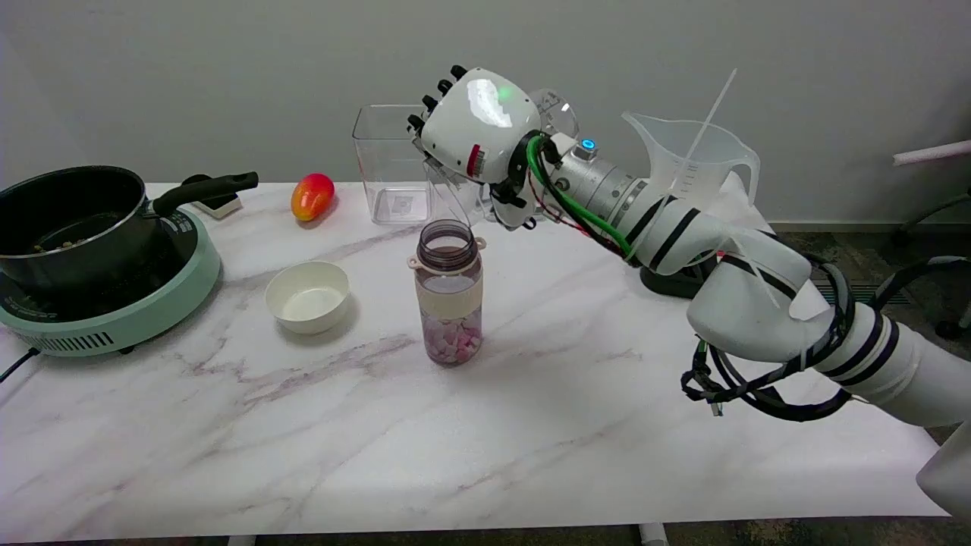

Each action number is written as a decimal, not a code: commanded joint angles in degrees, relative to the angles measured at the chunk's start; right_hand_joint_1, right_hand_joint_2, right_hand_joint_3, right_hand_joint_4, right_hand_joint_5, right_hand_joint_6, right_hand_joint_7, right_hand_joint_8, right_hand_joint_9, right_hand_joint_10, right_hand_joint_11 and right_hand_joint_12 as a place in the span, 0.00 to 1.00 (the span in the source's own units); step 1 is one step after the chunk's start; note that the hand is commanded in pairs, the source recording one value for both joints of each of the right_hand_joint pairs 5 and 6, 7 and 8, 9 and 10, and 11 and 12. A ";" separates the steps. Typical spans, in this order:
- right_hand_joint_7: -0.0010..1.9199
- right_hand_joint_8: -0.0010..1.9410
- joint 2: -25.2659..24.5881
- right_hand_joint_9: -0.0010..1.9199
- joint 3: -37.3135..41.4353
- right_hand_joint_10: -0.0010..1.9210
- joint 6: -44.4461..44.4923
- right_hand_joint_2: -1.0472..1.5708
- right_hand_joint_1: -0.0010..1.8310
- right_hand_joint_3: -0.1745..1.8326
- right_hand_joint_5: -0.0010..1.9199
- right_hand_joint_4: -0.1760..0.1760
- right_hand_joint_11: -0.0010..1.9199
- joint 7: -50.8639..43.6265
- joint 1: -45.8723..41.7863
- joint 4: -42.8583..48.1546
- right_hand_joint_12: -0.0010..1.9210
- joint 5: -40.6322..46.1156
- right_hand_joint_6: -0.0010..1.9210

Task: Place the measuring cup onto the table.

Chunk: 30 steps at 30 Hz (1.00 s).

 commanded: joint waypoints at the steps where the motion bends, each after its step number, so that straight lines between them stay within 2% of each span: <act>1: 0.76 0.75 0.00 0.71 0.74 0.71 1.00 0.70 0.83 0.51 0.77 0.50 0.60 -0.95 -0.93 -0.05 0.60 0.26 0.77; 3: 0.76 0.75 -0.22 0.71 4.08 0.71 3.14 0.70 0.83 0.51 0.78 0.50 0.60 0.39 -2.68 -0.23 0.60 0.53 0.78; 6: 0.76 0.75 -3.41 0.71 16.15 0.71 8.00 0.70 0.83 0.52 0.78 0.50 0.61 4.05 -9.46 -0.23 0.61 1.64 0.78; 7: 0.76 0.75 -5.81 0.71 22.06 0.71 9.94 0.70 0.83 0.52 0.78 0.50 0.61 6.00 -12.78 -0.23 0.61 3.26 0.78; 11: 0.76 0.75 -14.49 0.70 36.79 0.70 12.32 0.68 0.84 0.55 0.78 0.50 0.60 10.35 -23.23 -0.65 0.60 13.88 0.78; 13: 0.76 0.76 -17.95 0.71 41.37 0.71 14.36 0.68 0.84 0.54 0.79 0.50 0.61 10.47 -26.34 -1.61 0.61 18.26 0.79; 16: 0.78 0.77 -20.90 0.73 44.97 0.73 19.47 0.74 0.82 0.48 0.81 0.50 0.63 11.24 -29.55 -4.71 0.63 27.58 0.81; 19: 0.78 0.77 -20.46 0.74 43.98 0.74 28.32 0.75 0.82 0.46 0.81 0.50 0.63 11.53 -31.08 -9.27 0.63 41.93 0.81; 25: 0.79 0.78 -14.68 0.74 33.57 0.74 42.99 0.78 0.81 0.43 0.82 0.50 0.64 13.39 -33.25 -19.04 0.64 58.73 0.82; 28: 0.79 0.78 -12.53 0.74 28.63 0.74 47.76 0.79 0.80 0.41 0.82 0.50 0.64 17.44 -32.37 -23.74 0.64 63.17 0.82; 30: 0.78 0.78 -11.61 0.73 27.58 0.73 47.57 0.79 0.79 0.41 0.82 0.50 0.64 22.93 -32.10 -26.04 0.64 62.56 0.82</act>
